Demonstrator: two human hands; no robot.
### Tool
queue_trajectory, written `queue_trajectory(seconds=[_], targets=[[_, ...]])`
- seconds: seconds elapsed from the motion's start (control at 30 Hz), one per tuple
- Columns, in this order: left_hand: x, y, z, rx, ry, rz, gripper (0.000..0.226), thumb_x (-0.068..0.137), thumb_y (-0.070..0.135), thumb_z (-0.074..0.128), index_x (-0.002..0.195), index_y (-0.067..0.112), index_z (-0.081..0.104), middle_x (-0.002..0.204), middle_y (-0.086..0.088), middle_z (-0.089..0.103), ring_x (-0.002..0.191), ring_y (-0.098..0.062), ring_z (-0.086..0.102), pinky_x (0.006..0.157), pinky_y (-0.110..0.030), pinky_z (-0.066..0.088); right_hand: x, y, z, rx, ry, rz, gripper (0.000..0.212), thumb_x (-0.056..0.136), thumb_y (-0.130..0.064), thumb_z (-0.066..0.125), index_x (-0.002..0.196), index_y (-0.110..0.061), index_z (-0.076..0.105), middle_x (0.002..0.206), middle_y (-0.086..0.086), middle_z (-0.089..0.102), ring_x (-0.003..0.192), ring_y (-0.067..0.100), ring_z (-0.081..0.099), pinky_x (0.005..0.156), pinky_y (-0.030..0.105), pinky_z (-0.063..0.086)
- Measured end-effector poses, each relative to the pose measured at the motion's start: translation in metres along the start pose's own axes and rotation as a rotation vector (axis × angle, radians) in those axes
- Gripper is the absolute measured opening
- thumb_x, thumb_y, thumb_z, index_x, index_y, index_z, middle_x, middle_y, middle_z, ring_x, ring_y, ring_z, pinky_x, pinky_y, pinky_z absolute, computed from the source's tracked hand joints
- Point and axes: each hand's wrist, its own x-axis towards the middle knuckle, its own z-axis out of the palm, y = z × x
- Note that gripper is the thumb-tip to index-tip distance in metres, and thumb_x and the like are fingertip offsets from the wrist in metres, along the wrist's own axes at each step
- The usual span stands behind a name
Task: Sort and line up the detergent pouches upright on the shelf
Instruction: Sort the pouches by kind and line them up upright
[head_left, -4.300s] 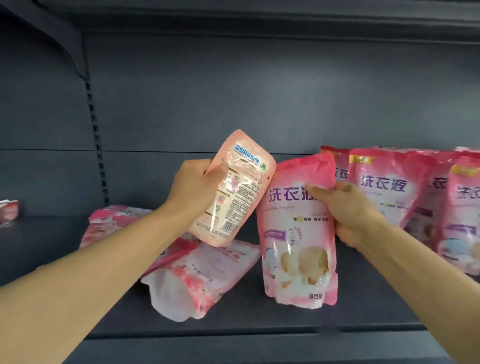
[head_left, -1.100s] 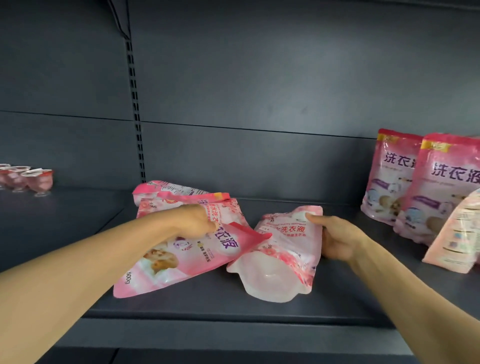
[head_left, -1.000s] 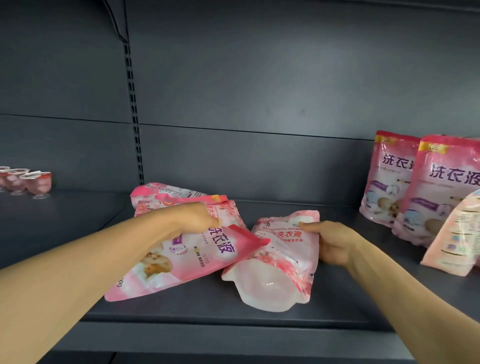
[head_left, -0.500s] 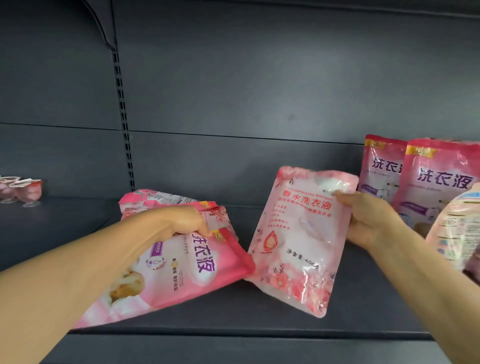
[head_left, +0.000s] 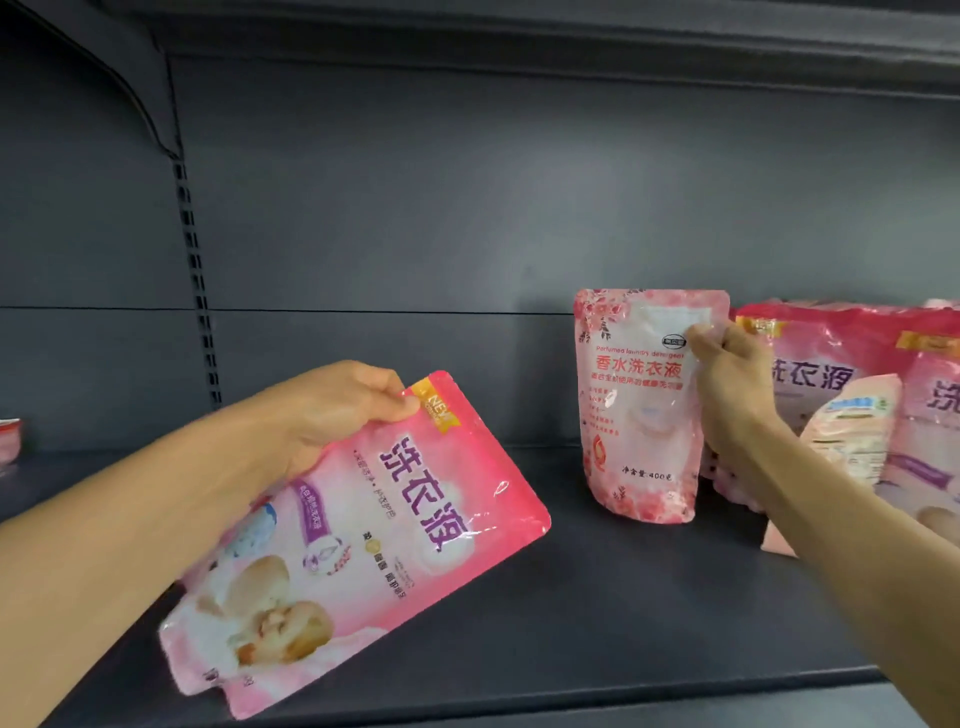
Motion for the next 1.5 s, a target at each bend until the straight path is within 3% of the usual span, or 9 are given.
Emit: queue_trajectory(seconds=[0.3, 0.47, 0.63, 0.77, 0.87, 1.0, 1.2, 1.37, 1.5], targets=[[0.023, 0.034, 0.047, -0.471, 0.137, 0.201, 0.024, 0.094, 0.010, 0.052, 0.070, 0.013, 0.051, 0.065, -0.003, 0.058, 0.055, -0.013, 0.054, 0.056, -0.026, 0.047, 0.028, 0.018, -0.011, -0.135, 0.025, 0.007, 0.025, 0.098, -0.010, 0.044, 0.080, -0.019, 0.057, 0.086, 0.000, 0.064, 0.083, 0.015, 0.062, 0.089, 0.043, 0.053], [0.052, 0.041, 0.089, -0.619, 0.244, 0.218, 0.027, 0.095, 0.013, 0.054, 0.068, 0.017, 0.053, 0.071, -0.003, 0.062, 0.064, -0.017, 0.058, 0.067, -0.032, 0.048, 0.037, -0.001, -0.014, -0.537, -0.069, -0.067, 0.038, 0.093, 0.001, 0.040, 0.131, -0.004, 0.046, 0.111, 0.009, 0.061, 0.069, 0.014, 0.057, 0.055, 0.024, 0.044], [0.078, 0.056, 0.128, -0.684, 0.263, 0.202, 0.023, 0.095, 0.020, 0.055, 0.072, 0.017, 0.054, 0.076, -0.006, 0.063, 0.079, -0.025, 0.059, 0.086, -0.047, 0.050, 0.031, -0.032, -0.033, -0.781, -0.084, -0.295, 0.042, 0.093, -0.004, 0.043, 0.136, -0.007, 0.042, 0.136, 0.010, 0.051, 0.123, 0.026, 0.049, 0.092, 0.024, 0.037], [0.091, 0.068, 0.159, -0.810, 0.278, 0.192, 0.021, 0.096, 0.017, 0.053, 0.075, 0.015, 0.057, 0.070, -0.004, 0.062, 0.067, -0.019, 0.059, 0.073, -0.037, 0.050, 0.018, -0.042, -0.054, -0.629, -0.128, -0.344, 0.043, 0.101, -0.029, 0.034, 0.105, -0.001, 0.066, 0.106, 0.011, 0.070, 0.102, 0.023, 0.063, 0.089, 0.032, 0.045], [0.098, 0.069, 0.178, -0.838, 0.275, 0.176, 0.021, 0.096, 0.019, 0.053, 0.076, 0.015, 0.056, 0.066, -0.003, 0.059, 0.061, -0.018, 0.056, 0.066, -0.035, 0.048, 0.014, -0.045, -0.067, -0.677, -0.143, -0.391, 0.048, 0.099, -0.033, 0.039, 0.080, 0.004, 0.063, 0.064, 0.003, 0.058, 0.060, 0.017, 0.052, 0.064, 0.033, 0.042], [0.100, 0.066, 0.194, -0.872, 0.263, 0.176, 0.017, 0.096, 0.019, 0.052, 0.081, 0.012, 0.056, 0.070, -0.006, 0.057, 0.065, -0.020, 0.054, 0.063, -0.033, 0.047, 0.024, -0.043, -0.068, -1.016, -0.163, -0.525, 0.013, 0.088, -0.007, 0.059, 0.092, -0.008, 0.071, 0.084, 0.007, 0.071, 0.079, 0.027, 0.064, 0.081, 0.037, 0.049], [0.096, 0.056, 0.189, -0.694, 0.239, 0.242, 0.022, 0.097, 0.020, 0.051, 0.076, 0.016, 0.054, 0.085, -0.012, 0.062, 0.080, -0.024, 0.059, 0.082, -0.045, 0.050, 0.035, -0.037, -0.066, -1.042, -0.088, -0.542, 0.012, 0.087, -0.008, 0.062, 0.092, -0.011, 0.072, 0.086, 0.007, 0.073, 0.084, 0.032, 0.064, 0.092, 0.048, 0.045], [0.084, 0.046, 0.168, -0.452, 0.127, 0.258, 0.014, 0.099, 0.018, 0.047, 0.093, 0.014, 0.060, 0.092, 0.000, 0.070, 0.091, -0.019, 0.067, 0.084, -0.037, 0.053, 0.026, -0.037, -0.061, -1.026, -0.096, -0.567, 0.020, 0.091, -0.006, 0.055, 0.104, -0.009, 0.070, 0.096, 0.009, 0.073, 0.088, 0.033, 0.065, 0.089, 0.042, 0.048], [0.067, 0.033, 0.137, -0.156, 0.053, 0.280, 0.017, 0.095, 0.014, 0.053, 0.110, 0.020, 0.059, 0.100, 0.008, 0.070, 0.095, -0.007, 0.066, 0.079, -0.025, 0.050, 0.005, -0.042, -0.051, -1.061, -0.074, -0.628, 0.042, 0.086, -0.007, 0.060, 0.127, -0.012, 0.053, 0.125, 0.010, 0.056, 0.117, 0.030, 0.047, 0.097, 0.035, 0.037]])
